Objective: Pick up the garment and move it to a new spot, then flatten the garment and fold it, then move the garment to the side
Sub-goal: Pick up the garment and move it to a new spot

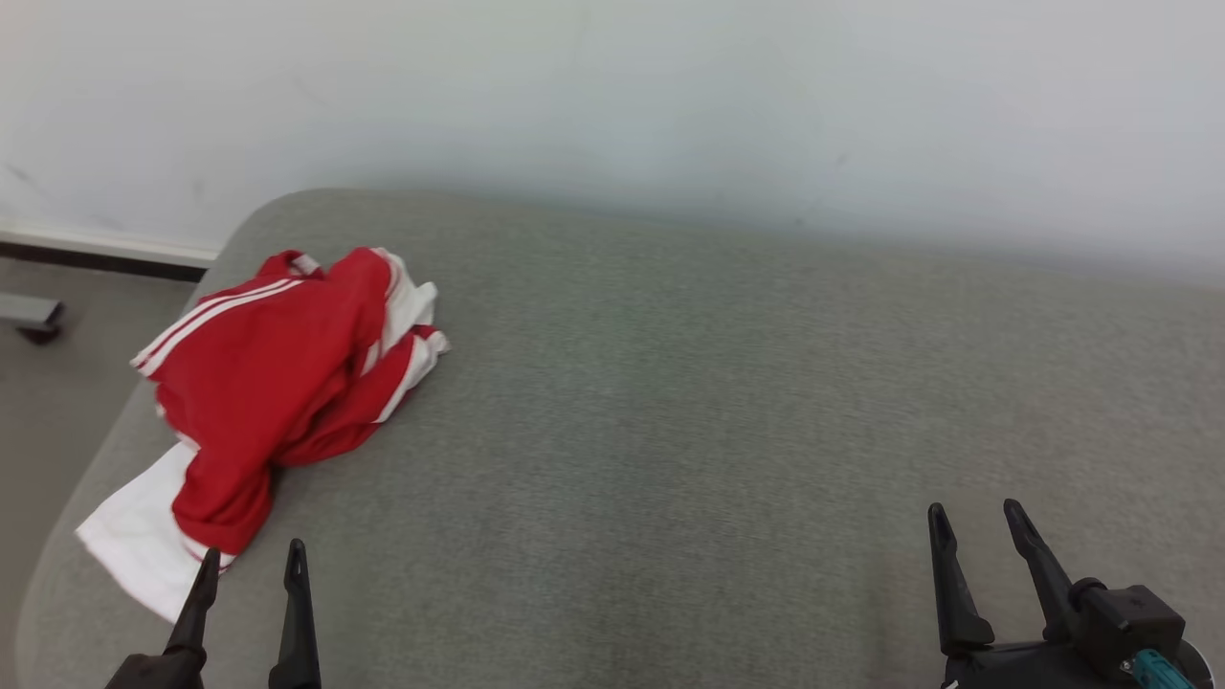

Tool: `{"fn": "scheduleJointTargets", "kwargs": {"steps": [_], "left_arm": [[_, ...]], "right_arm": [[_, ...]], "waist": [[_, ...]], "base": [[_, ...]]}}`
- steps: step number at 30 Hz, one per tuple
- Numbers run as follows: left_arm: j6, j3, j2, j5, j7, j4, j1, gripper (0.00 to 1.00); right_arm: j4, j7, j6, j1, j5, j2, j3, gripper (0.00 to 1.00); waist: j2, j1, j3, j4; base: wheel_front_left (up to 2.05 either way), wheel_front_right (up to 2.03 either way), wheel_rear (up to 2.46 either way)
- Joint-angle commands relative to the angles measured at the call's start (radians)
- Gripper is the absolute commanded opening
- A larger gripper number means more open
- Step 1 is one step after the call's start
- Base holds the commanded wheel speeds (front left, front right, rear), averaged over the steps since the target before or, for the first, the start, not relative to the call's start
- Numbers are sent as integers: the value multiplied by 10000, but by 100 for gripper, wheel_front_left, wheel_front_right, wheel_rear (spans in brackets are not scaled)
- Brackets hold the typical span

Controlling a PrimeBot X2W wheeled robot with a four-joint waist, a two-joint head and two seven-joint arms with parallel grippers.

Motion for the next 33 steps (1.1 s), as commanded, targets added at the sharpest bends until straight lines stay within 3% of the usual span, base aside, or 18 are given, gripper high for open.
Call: {"fn": "scheduleJointTargets", "kwargs": {"steps": [1, 17, 33], "left_arm": [[48, 6, 42, -15, -62, -2, 110, 100], [326, 141, 85, -139, -365, 149, 298, 100], [576, 372, 30, -335, -659, 215, 409, 100]], "right_arm": [[38, -24, -22, 95, 96, -18, 17, 100], [337, -34, -22, 110, 244, -20, 325, 100], [521, -31, -22, -233, 152, -20, 538, 100]], "waist": [[0, 0, -84, 814], [0, 0, -247, 2912], [0, 0, -23, 3032]], "base": [[0, 0, 0], [0, 0, 0], [0, 0, 0]]}}
